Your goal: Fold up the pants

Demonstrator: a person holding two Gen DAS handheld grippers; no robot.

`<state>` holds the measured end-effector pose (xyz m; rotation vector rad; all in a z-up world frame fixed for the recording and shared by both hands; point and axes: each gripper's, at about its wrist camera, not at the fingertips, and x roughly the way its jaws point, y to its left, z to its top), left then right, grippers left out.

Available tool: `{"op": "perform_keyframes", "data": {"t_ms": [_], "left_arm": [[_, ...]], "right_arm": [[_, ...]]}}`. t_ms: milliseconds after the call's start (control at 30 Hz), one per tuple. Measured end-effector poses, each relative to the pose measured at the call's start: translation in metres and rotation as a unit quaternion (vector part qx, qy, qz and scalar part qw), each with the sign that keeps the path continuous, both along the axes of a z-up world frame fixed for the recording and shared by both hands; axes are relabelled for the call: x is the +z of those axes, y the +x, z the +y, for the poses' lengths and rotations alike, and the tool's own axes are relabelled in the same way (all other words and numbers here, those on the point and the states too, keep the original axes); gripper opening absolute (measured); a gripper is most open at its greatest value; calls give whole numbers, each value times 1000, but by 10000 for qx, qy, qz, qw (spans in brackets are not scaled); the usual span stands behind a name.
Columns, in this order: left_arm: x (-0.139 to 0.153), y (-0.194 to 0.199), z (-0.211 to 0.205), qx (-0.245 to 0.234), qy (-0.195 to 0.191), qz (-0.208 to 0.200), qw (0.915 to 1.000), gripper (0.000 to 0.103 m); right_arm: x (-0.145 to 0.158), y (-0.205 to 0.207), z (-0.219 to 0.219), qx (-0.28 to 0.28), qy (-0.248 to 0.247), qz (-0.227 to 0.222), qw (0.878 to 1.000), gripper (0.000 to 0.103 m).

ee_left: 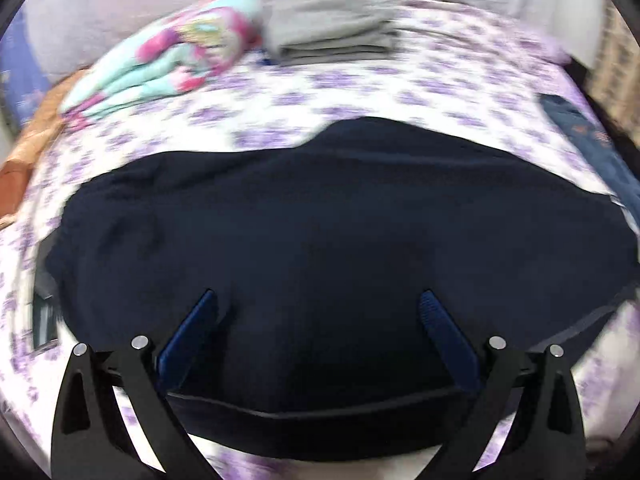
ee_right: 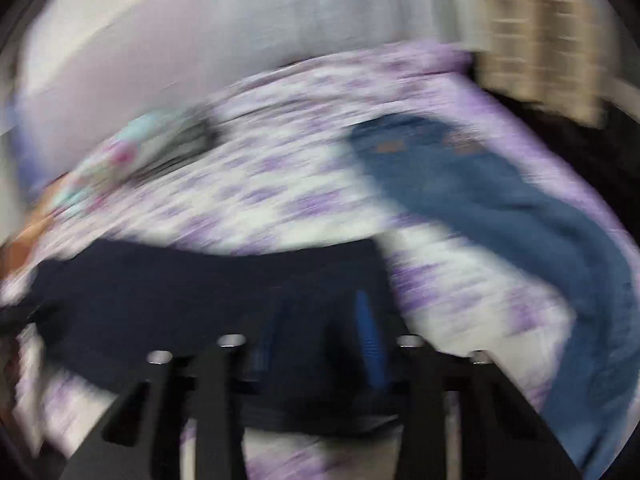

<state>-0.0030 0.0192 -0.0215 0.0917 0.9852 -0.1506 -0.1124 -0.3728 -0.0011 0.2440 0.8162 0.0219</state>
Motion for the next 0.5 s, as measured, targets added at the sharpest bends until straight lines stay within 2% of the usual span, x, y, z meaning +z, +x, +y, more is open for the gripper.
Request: {"op": "perform_keyframes", "data": {"t_ms": [67,100,167,233,300,333,367,400,433,500], "left_arm": [[-6,-4,-10,-313,-196,180,9992,99],[-14,-5,-13,-399,-280,358,9982,99],[-28,-7,-13,-386,-107,522,9978,99],[-34,-14,-11,-363,190,408,9983,99],[-30,-19,-9,-370,237,346,9984,98],[-28,-21,-8,-361,229,347,9985,98],[-24,-23,-8,-360,182,337,9986,98],[-20,-23,-4,-378,107,327,9987,98],[-17,-23,-3,-393,6,314,9987,98],[-10,-26,2,-358,-211,209,9989,98]], "right_arm": [[-18,5,17,352,271,415,9982,28],[-33,7,15,299,248,759,9964,28],[-44,-4,-14,-187,161,1007,9946,0],[-34,-21,-44,-645,535,893,9925,0],[-19,-34,-55,-1544,-598,835,9827,12],[-14,-37,-57,-1710,-843,757,9787,32],[-12,-41,-59,-1619,-614,619,9829,51],[-14,-43,-62,-1534,-166,514,9867,59],[-19,-43,-64,-1593,32,527,9858,70],[-29,-42,-65,-1675,178,603,9839,74]]}}
